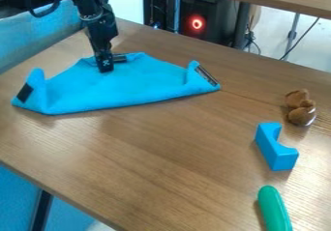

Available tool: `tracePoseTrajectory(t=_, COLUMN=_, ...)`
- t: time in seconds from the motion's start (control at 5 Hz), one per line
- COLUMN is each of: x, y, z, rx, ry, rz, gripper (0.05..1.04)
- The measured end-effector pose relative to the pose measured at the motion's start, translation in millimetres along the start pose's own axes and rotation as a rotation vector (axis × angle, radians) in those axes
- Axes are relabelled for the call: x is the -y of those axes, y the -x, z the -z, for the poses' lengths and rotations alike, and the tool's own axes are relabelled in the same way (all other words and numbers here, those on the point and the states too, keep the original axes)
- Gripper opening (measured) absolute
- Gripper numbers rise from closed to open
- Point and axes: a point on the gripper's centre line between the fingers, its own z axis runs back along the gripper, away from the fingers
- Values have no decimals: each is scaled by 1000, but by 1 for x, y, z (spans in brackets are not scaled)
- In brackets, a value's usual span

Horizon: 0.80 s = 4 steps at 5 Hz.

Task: Unfold cloth from the top left to the bottom right

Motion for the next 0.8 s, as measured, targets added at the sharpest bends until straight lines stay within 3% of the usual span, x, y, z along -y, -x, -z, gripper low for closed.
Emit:
tracePoseTrajectory(t=0.4, x=5, y=-6, z=1, rx=7, ry=6, rz=28, gripper=536)
tracePoseTrajectory(t=0.6, x=6, y=-6, z=1, rx=4, ry=10, rz=30, gripper=535)
tracePoseTrajectory(t=0.8, x=6, y=-6, z=1, rx=4, ry=13, rz=37, gripper=413)
